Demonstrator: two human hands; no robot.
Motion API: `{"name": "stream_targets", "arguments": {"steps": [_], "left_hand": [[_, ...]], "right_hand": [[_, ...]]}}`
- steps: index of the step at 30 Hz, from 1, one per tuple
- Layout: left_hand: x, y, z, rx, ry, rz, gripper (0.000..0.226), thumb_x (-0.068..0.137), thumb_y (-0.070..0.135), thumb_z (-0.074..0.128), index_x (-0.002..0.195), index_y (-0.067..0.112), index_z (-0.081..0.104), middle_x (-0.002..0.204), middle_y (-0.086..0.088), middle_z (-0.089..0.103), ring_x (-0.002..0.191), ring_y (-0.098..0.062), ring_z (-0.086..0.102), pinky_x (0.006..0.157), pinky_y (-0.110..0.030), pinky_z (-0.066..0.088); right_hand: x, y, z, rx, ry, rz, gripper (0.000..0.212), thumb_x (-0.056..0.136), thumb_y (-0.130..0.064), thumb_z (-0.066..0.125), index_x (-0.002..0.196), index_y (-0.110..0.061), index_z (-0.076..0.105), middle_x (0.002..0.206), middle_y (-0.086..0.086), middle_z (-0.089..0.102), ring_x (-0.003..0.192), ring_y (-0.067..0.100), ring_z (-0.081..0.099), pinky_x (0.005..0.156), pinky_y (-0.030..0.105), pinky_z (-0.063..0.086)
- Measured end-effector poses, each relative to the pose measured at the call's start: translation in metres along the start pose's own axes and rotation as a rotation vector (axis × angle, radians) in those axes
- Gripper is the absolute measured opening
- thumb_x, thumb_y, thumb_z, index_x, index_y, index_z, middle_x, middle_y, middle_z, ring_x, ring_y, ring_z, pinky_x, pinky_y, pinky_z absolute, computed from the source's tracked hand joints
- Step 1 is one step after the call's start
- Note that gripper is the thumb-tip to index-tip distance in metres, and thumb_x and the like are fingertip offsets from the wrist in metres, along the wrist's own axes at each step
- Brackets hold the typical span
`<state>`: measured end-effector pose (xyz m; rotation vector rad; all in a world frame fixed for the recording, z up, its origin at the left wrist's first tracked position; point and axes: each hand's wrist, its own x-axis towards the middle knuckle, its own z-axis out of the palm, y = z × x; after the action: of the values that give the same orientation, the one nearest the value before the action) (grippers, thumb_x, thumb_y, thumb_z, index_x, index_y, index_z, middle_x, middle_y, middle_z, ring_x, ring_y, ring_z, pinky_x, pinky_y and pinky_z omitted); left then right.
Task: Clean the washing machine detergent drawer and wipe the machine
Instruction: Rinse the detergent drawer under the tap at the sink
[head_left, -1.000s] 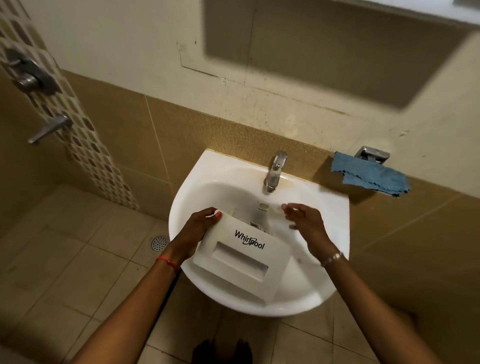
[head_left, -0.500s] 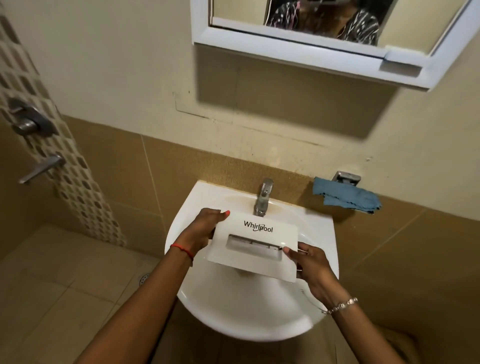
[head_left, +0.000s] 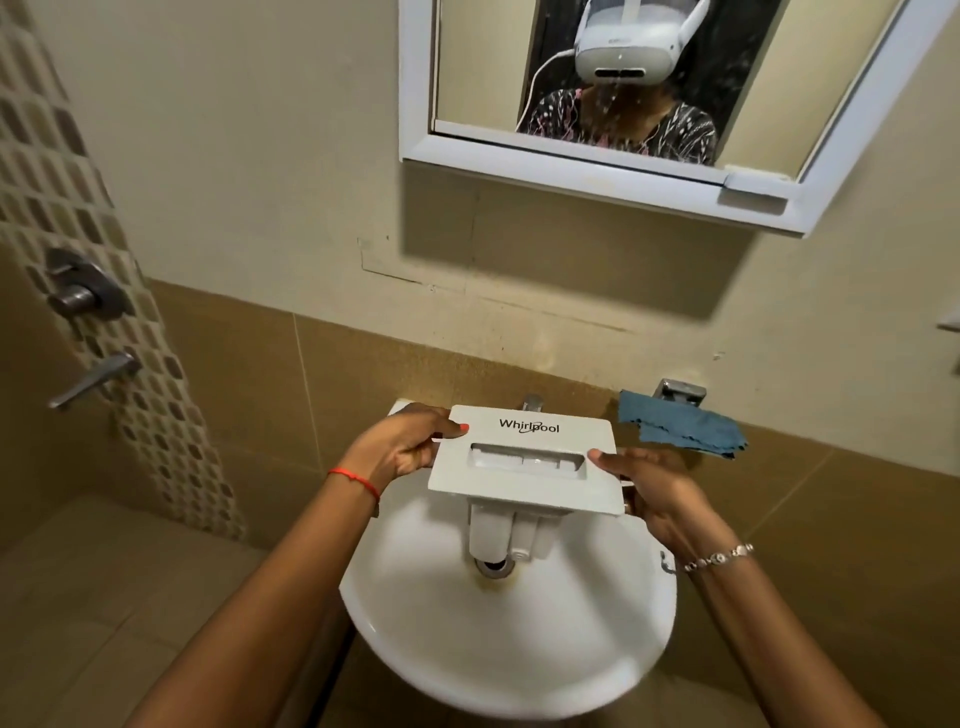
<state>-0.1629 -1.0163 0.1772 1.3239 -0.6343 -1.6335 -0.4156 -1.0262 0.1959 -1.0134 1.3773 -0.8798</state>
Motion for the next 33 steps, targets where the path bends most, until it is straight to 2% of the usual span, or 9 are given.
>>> {"name": "stream_targets", "arguments": {"steps": [6,10,12,15,18,21,23,26,33], "left_hand": [[-0.010,0.021,0.014,-0.031,0.032,0.053,0.010,0.087,-0.016,0.046,0.087,-0.012,0.055,0.110,-0.022,0.060,0.067,-0.025,0.068,0.060,-0.028,0.056],[-0.011,0.036,0.024,-0.132,0.051,0.073,0.016,0.088,-0.020,0.038,0.081,-0.013,0.050,0.131,-0.031,0.047,0.117,-0.039,0.052,0.077,-0.030,0.051],[-0.011,0.041,0.028,-0.142,0.038,0.074,0.019,0.089,-0.019,0.035,0.080,-0.011,0.049,0.137,-0.030,0.043,0.126,-0.036,0.045,0.091,-0.028,0.043],[-0.014,0.049,0.030,-0.164,-0.014,0.077,0.021,0.090,-0.019,0.031,0.083,-0.012,0.049,0.137,-0.029,0.042,0.129,-0.035,0.042,0.086,-0.028,0.044],[-0.016,0.058,0.032,-0.198,-0.073,0.093,0.023,0.090,-0.018,0.029,0.085,-0.012,0.051,0.126,-0.029,0.051,0.129,-0.034,0.042,0.089,-0.030,0.044],[-0.020,0.067,0.038,-0.228,-0.089,0.104,0.024,0.091,-0.018,0.028,0.085,-0.014,0.050,0.125,-0.029,0.048,0.120,-0.037,0.049,0.076,-0.028,0.048],[-0.022,0.073,0.042,-0.206,-0.072,0.113,0.025,0.092,-0.018,0.026,0.081,-0.013,0.049,0.116,-0.027,0.051,0.121,-0.037,0.048,0.082,-0.025,0.045],[-0.024,0.080,0.046,-0.192,-0.069,0.129,0.027,0.092,-0.017,0.025,0.079,-0.012,0.048,0.129,-0.029,0.049,0.131,-0.034,0.040,0.097,-0.025,0.036],[-0.023,0.091,0.045,-0.177,-0.079,0.125,0.022,0.091,-0.018,0.029,0.084,-0.012,0.049,0.137,-0.029,0.042,0.128,-0.035,0.043,0.090,-0.027,0.044]], "right_hand": [[0.005,-0.027,0.002,-0.012,0.015,0.055,0.017,0.077,-0.001,0.070,0.090,0.005,0.060,0.075,0.014,0.065,0.053,0.019,0.062,0.047,0.030,0.054],[0.011,-0.040,0.003,0.029,-0.014,0.109,0.016,0.080,0.002,0.066,0.089,0.011,0.057,0.097,0.023,0.065,0.076,0.032,0.065,0.054,0.049,0.054],[0.013,-0.045,0.001,0.066,-0.024,0.107,0.017,0.082,0.003,0.063,0.095,0.012,0.057,0.100,0.024,0.064,0.074,0.031,0.063,0.052,0.047,0.052],[0.018,-0.052,-0.004,0.107,-0.049,0.108,0.030,0.086,0.003,0.057,0.115,0.012,0.053,0.069,0.015,0.070,0.055,0.023,0.066,0.049,0.039,0.054],[0.018,-0.063,-0.011,0.143,-0.134,0.133,0.014,0.094,0.002,0.045,0.105,0.005,0.053,0.054,0.012,0.067,0.043,0.018,0.065,0.038,0.030,0.052],[0.019,-0.079,-0.017,0.164,-0.180,0.121,0.015,0.095,0.000,0.041,0.090,0.011,0.051,0.055,0.016,0.067,0.045,0.021,0.065,0.042,0.028,0.054],[0.017,-0.088,-0.019,0.179,-0.196,0.117,0.016,0.095,0.000,0.042,0.091,0.012,0.050,0.059,0.019,0.067,0.047,0.026,0.066,0.046,0.030,0.055],[0.014,-0.096,-0.021,0.190,-0.209,0.108,0.016,0.096,-0.001,0.041,0.090,0.012,0.050,0.059,0.020,0.067,0.048,0.026,0.067,0.044,0.029,0.055],[0.007,-0.103,-0.021,0.250,-0.231,0.106,0.014,0.094,0.000,0.044,0.091,0.011,0.052,0.062,0.021,0.068,0.050,0.027,0.068,0.041,0.026,0.053]]}}
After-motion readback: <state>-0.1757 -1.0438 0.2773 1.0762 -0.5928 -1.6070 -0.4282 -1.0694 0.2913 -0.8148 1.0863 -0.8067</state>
